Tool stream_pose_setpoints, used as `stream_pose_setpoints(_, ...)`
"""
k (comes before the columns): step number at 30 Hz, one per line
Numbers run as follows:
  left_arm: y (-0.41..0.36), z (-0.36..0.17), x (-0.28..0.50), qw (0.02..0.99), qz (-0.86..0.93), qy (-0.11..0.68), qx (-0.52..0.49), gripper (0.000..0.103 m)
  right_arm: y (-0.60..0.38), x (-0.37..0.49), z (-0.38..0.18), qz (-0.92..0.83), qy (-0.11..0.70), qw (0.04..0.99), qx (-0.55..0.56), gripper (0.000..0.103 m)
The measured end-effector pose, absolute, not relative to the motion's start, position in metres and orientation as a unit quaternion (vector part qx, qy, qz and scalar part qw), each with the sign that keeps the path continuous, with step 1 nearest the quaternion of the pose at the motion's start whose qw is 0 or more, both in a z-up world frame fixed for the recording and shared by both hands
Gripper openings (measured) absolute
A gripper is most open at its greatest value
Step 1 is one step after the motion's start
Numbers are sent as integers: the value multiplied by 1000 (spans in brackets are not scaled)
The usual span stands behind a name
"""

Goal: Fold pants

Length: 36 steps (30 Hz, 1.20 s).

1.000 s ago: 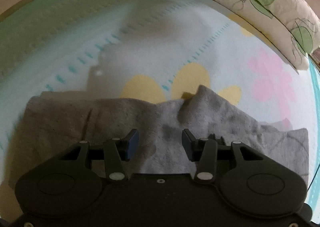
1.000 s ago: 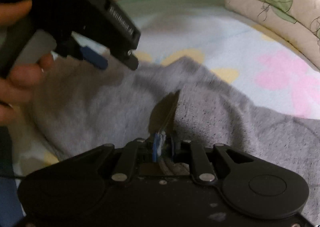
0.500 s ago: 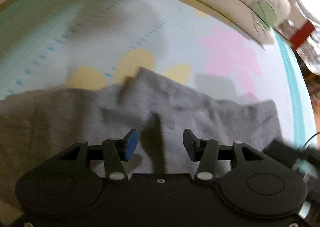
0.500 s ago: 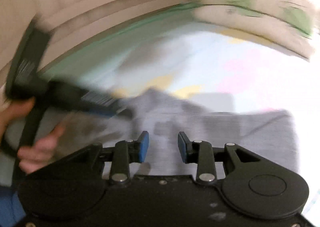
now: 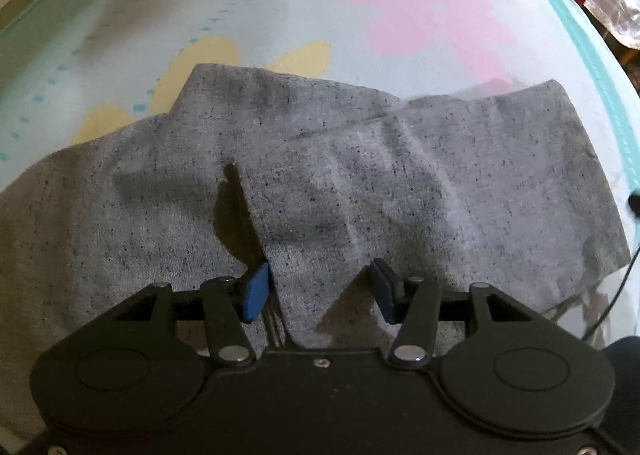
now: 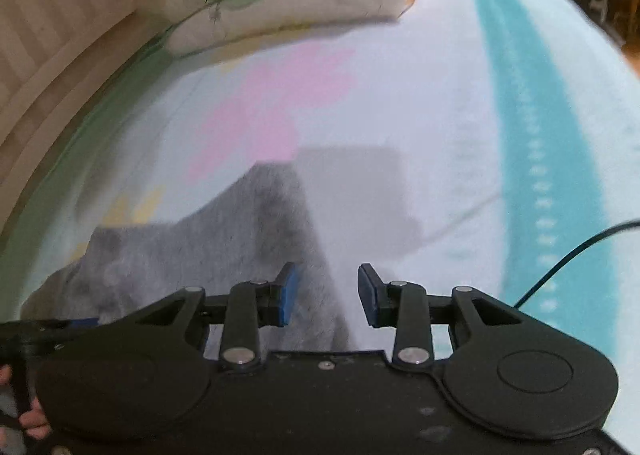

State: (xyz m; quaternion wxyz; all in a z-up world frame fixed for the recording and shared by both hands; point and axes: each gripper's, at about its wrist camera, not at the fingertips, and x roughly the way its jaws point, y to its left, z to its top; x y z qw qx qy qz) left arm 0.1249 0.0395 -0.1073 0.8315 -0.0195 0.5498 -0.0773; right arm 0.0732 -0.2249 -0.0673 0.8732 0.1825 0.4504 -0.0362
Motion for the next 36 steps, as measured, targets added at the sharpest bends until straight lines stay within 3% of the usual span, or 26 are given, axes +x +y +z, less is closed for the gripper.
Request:
stream_pose_setpoints(6, 43, -108, 128, 830, -82, 551, -28, 59, -235, 75, -112, -69, 502, 849, 147, 35)
stream_pose_setpoints(18, 29, -109, 123, 837, -81, 542, 0, 64, -228, 130, -59, -34, 426, 889, 167, 37)
stream_pose_setpoints(27, 37, -109, 125, 836, -90, 542, -19, 64, -238, 204, -116, -76, 488, 858, 140, 34)
stream_pose_setpoints(36, 47, -103, 125, 833, -88, 544, -45, 64, -228, 184, -97, -90, 457, 874, 136, 34)
